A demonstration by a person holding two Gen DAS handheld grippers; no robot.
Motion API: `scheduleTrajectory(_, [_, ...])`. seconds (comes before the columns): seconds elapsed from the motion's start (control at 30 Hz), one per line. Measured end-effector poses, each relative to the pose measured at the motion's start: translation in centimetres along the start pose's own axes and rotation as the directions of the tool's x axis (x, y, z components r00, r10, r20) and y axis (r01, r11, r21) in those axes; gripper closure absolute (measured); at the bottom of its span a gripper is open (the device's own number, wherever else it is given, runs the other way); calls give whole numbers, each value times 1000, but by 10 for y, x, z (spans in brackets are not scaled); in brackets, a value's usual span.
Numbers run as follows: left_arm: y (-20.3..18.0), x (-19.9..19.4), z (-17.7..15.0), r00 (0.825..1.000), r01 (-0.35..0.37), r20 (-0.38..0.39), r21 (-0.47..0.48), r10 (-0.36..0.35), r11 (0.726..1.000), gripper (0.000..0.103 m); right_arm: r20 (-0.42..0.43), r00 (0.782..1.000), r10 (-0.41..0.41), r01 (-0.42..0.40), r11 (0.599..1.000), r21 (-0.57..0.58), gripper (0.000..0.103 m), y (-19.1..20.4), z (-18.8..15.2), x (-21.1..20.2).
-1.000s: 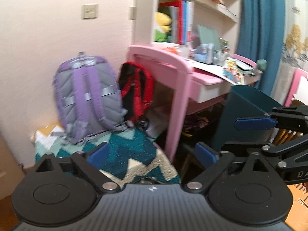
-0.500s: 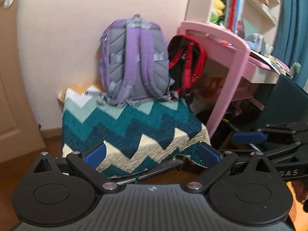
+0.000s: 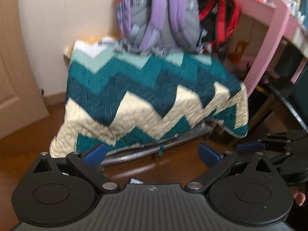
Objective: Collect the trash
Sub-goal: 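Return both tools to the remaining trash on the floor, then grasp the white snack wrapper with the left tool while the right tool grasps the white tissue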
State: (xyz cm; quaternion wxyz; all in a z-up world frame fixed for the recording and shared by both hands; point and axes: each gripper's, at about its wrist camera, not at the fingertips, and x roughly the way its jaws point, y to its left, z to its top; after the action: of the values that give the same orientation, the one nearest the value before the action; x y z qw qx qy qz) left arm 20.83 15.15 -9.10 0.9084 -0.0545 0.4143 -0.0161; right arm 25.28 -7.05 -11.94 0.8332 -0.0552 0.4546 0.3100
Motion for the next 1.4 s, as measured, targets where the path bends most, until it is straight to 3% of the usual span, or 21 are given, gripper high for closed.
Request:
scheduleTrajectory(0.1, [9, 37, -9, 996, -44, -79, 14, 45, 999, 1, -73, 997, -9, 10, 1000, 12, 46, -5, -13, 40])
scheduleTrajectory(0.33, [25, 110, -36, 973, -53, -222, 74, 68, 996, 1, -242, 970, -35, 17, 997, -76, 46, -7, -53, 125])
scheduleTrajectory(0.5, [35, 163, -58, 944, -37, -324, 84, 62, 996, 1, -364, 930, -44, -26, 982, -187, 46, 2, -90, 171])
scheduleTrajectory(0.8, [52, 249, -106, 868, -9, -495, 80, 48, 997, 1, -548, 836, -32, -151, 946, -286, 47, 8, -145, 254])
scheduleTrajectory(1.03, [57, 305, -148, 812, -5, -580, 108, 67, 994, 1, -601, 799, -25, -208, 926, -315, 47, 4, -170, 298])
scheduleTrajectory(1.27, [51, 339, -186, 778, 26, -621, 187, 98, 982, 1, -591, 806, -30, -277, 864, -421, 47, 11, -195, 315])
scheduleTrajectory(1.4, [46, 345, -198, 782, 32, -613, 225, 116, 974, 1, -606, 794, -44, -296, 843, -450, 47, 17, -209, 326])
